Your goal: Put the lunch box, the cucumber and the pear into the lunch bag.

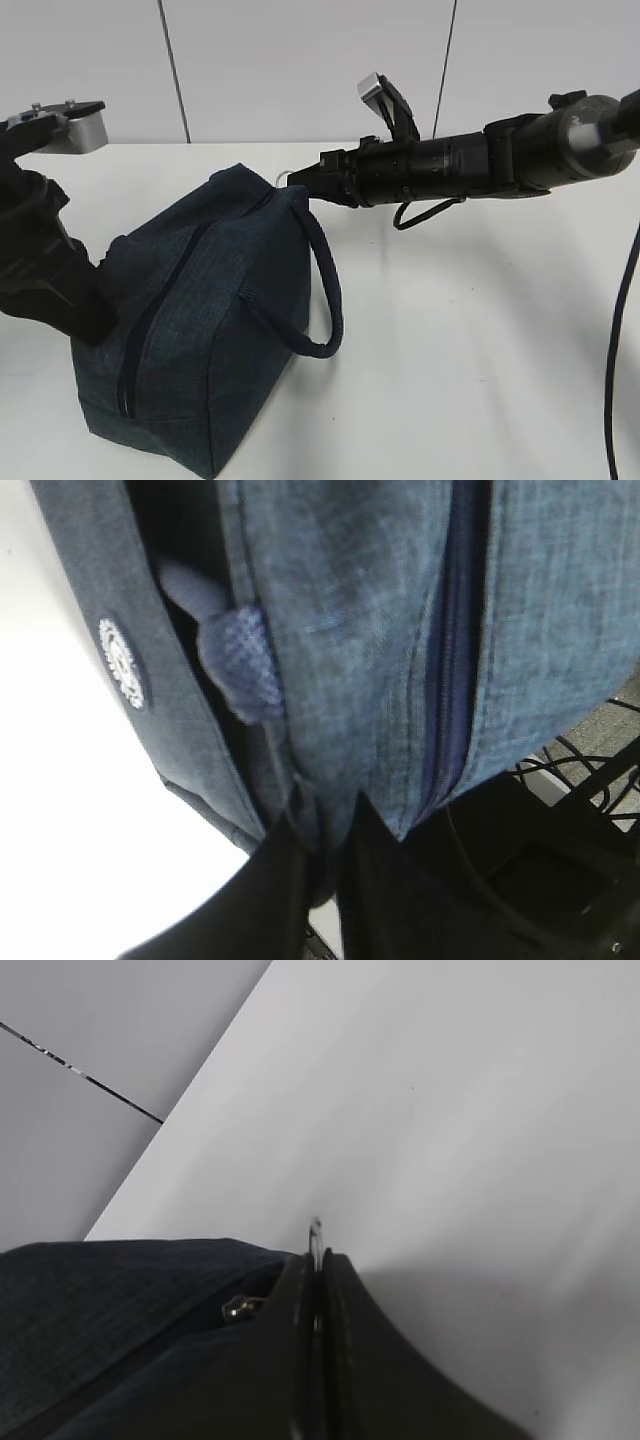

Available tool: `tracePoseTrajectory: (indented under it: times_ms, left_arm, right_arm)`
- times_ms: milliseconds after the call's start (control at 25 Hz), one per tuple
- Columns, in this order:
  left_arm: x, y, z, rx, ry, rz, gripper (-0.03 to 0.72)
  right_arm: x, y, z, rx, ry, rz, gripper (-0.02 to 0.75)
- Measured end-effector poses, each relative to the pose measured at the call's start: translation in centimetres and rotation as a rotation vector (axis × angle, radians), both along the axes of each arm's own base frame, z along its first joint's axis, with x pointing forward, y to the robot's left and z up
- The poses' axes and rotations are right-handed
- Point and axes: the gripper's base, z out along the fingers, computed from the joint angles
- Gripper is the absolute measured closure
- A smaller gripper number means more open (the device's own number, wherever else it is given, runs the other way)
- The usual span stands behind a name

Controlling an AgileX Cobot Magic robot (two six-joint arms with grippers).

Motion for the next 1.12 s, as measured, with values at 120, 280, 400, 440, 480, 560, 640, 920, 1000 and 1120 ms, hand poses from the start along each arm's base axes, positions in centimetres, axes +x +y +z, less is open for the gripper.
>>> tracePoseTrajectory:
  times_ms: [120,280,400,440,480,560,640,920,1000,1120]
  left_arm:
    - [0.0,0.0,0.0,0.0,0.0,0.001,0.685]
    - [0.1,-0.1,0.0,-0.007,-0.005,0.005,0.685]
    - [0.2,-0.2,0.4,-0.023,-0.016,0.012,0.685]
    - [0.4,-0.3,0.8,-0.035,-0.026,0.014,0.685]
    - [0.5,-0.4,1.2,-0.045,-0.038,0.015,0.685]
    - [0.9,-0.6,1.9,-0.059,-0.06,0.029,0.685]
    - [1.1,-0.7,2.5,-0.068,-0.074,0.045,0.682]
    - [0.9,-0.6,2.6,-0.065,-0.042,0.061,0.653]
    - [0.7,-0.6,2.6,-0.059,-0.021,0.055,0.629]
    - [0.7,-0.7,2.4,-0.051,0.011,0.047,0.575]
  right_arm:
    - [0.0,0.0,0.1,0.002,-0.001,-0.001,0.72]
    - [-0.1,0.1,0.2,0.022,-0.003,0.02,0.72]
    - [-0.1,0.1,0.3,0.025,-0.003,0.024,0.72]
    - [-0.1,0.1,0.3,0.025,-0.003,0.024,0.72]
    - [-0.1,0.1,0.3,0.025,-0.003,0.024,0.72]
    - [-0.1,0.0,0.3,0.026,-0.003,0.022,0.72]
    - [-0.1,0.0,0.3,0.026,-0.003,0.02,0.72]
    - [-0.1,0.0,0.3,0.026,-0.004,0.024,0.72]
    - [-0.1,0.0,0.3,0.028,-0.004,0.026,0.72]
    - [-0.2,0.0,0.3,0.033,-0.01,0.036,0.72]
